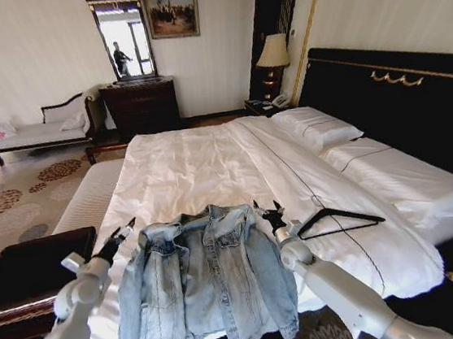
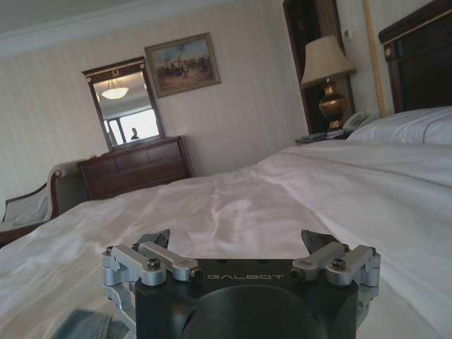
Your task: Pick up the clothes from the bed and hang them on the clothes hanger.
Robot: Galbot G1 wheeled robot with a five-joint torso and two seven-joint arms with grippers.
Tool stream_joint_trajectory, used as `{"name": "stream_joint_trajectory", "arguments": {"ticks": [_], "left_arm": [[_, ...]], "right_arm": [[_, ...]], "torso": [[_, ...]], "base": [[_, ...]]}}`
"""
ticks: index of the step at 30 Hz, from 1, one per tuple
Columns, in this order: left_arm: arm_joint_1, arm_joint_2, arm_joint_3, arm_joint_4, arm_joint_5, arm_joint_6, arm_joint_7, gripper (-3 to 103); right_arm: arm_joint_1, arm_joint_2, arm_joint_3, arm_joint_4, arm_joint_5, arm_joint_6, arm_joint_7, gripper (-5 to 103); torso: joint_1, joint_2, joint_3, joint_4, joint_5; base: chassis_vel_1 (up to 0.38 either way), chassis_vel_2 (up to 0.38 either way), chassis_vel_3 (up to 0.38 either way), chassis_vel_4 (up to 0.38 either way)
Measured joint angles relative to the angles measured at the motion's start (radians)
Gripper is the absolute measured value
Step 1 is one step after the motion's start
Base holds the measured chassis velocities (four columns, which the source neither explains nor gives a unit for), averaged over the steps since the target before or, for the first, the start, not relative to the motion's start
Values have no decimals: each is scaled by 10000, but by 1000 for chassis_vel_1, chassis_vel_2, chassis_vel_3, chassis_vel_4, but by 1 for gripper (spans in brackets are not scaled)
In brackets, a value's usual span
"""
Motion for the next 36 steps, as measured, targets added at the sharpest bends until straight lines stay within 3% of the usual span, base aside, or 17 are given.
{"name": "stream_joint_trajectory", "arguments": {"ticks": [4,7,11,14,22,26,30,32,34,36], "left_arm": [[-680,430,365,736,124,122,-48,100],[-1131,637,582,1139,177,331,-150,100],[-1734,872,981,1627,237,653,-397,100],[-2616,1098,1818,2229,156,1346,-636,100],[-4316,738,3090,2894,-1276,2563,-848,100],[-4779,416,3446,2658,-2571,3683,-1657,100],[-5003,261,3763,2588,-2845,4240,-2073,100],[-5028,235,3795,2589,-2868,4314,-2161,100],[-5059,127,3836,2625,-3033,4438,-2758,100],[-5057,82,3835,2683,-3066,4452,-2925,100]], "right_arm": [[157,142,-418,-6,9,-114,11,100],[254,219,-653,-52,14,-150,13,100],[276,216,-841,-60,27,-189,50,100],[129,99,-855,37,29,-220,142,100],[-70,80,-791,80,22,-236,304,100],[-195,53,-751,204,5,-272,399,100],[-289,13,-674,263,4,-309,476,100],[-308,11,-659,268,4,-311,484,100],[-408,11,-601,301,4,-320,523,100],[-470,3,-592,307,-3,-325,542,100]], "torso": [[2,-2,2,15,2],[2,-2,2,4,-1],[2,-3,2,10,6],[2,-3,2,5,1],[2,-2,2,4,3],[3,-3,1,4,5],[1,-3,0,5,5],[1,-3,0,5,5],[1,-2,0,6,5],[1,-3,1,8,4]], "base": [[0,0,0,0],[0,0,0,0],[0,0,0,0],[0,0,0,0],[0,0,0,0],[0,0,0,0],[0,0,0,0],[0,0,0,0],[0,0,0,0],[0,0,0,0]]}}
